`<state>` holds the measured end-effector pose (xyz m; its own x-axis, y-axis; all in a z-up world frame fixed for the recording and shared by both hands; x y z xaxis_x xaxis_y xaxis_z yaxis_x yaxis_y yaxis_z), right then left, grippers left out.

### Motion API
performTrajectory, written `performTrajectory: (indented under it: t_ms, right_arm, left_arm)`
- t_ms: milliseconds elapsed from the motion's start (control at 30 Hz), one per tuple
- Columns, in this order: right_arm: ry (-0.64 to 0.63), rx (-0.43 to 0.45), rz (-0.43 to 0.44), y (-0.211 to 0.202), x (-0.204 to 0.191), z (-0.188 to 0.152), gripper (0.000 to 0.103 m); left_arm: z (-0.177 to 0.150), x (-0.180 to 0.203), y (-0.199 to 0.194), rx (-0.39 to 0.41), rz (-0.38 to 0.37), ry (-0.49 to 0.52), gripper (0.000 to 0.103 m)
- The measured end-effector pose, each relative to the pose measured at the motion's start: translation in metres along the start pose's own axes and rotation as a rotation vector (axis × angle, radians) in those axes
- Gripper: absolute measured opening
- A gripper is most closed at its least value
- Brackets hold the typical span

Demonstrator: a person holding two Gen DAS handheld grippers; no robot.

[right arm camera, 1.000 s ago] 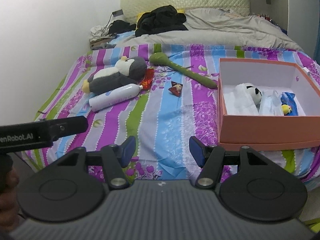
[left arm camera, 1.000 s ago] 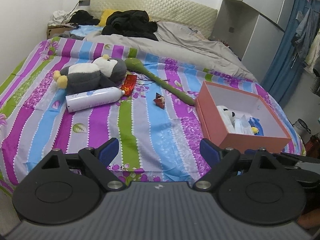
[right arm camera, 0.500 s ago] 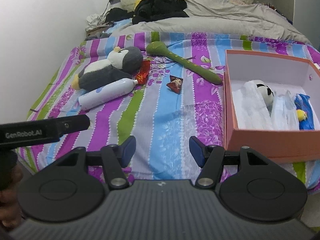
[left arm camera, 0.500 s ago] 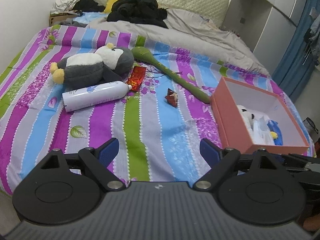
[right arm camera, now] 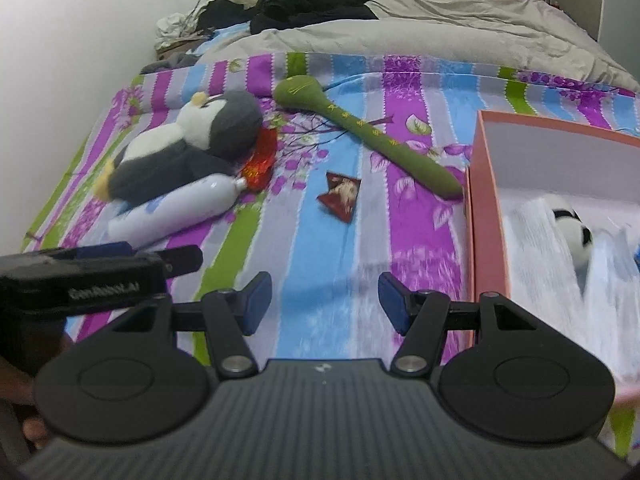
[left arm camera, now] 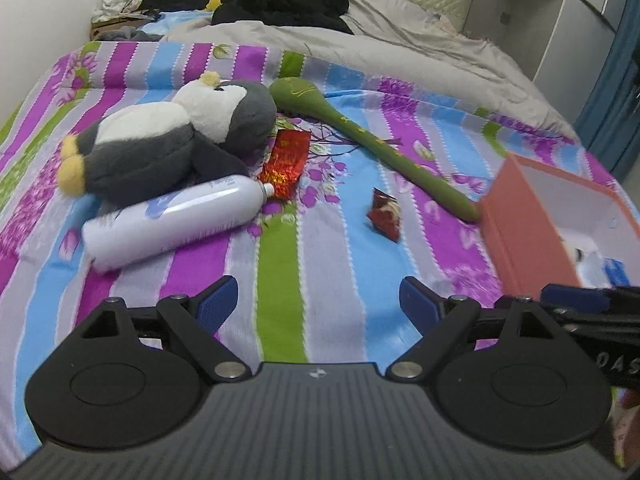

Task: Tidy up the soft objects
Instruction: 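Withdraw both open tools from the box toward the red packet and candy, then grasp the brown-red candy with the right gripper while the left gripper grasps the red tea packet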

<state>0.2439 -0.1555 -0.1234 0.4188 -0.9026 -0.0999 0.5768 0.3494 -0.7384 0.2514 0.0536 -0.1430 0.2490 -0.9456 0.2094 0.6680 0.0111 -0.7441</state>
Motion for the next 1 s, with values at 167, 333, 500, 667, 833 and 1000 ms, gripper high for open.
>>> performTrajectory:
  t_ms: [167,333,500,667,833,1000]
  right_arm:
    - [0.049,-0.001,0.009,0.044,0.014,0.027,0.061]
    - [0.080,-0.014,0.018,0.089,0.024,0.047,0.061]
    - [0.127,-0.043,0.032,0.130,0.033,0.054,0.061]
    - [0.162,-0.060,0.044,0.163,0.039,0.058,0.061]
    - [0.201,-0.067,0.049,0.186,0.044,0.062,0.061]
    - [0.230,-0.092,0.066,0.203,0.046,0.062,0.060]
  left_arm:
    - [0.030,0.000,0.059,0.015,0.024,0.058,0.090]
    - [0.056,-0.001,0.115,0.018,0.029,0.115,0.090]
    - [0.074,-0.006,0.166,0.008,0.022,0.147,0.089]
    - [0.083,-0.006,0.200,0.024,0.043,0.217,0.087]
    - [0.093,-0.009,0.228,0.015,0.063,0.275,0.083]
    - [0.097,-0.016,0.249,-0.026,0.076,0.281,0.078]
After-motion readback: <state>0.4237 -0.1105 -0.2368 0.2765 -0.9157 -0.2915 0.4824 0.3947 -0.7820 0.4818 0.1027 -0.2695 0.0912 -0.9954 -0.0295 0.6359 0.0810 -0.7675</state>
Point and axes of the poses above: each gripper's, at about its wrist camera, not at the fingertips, and y roughly the way its jaws point, x to its right, z to its top, the point moved 3 cm from there along y, roughly the way its jaws point, and after that the axes turned 8 degrees about -y, right-handed, at the moved point
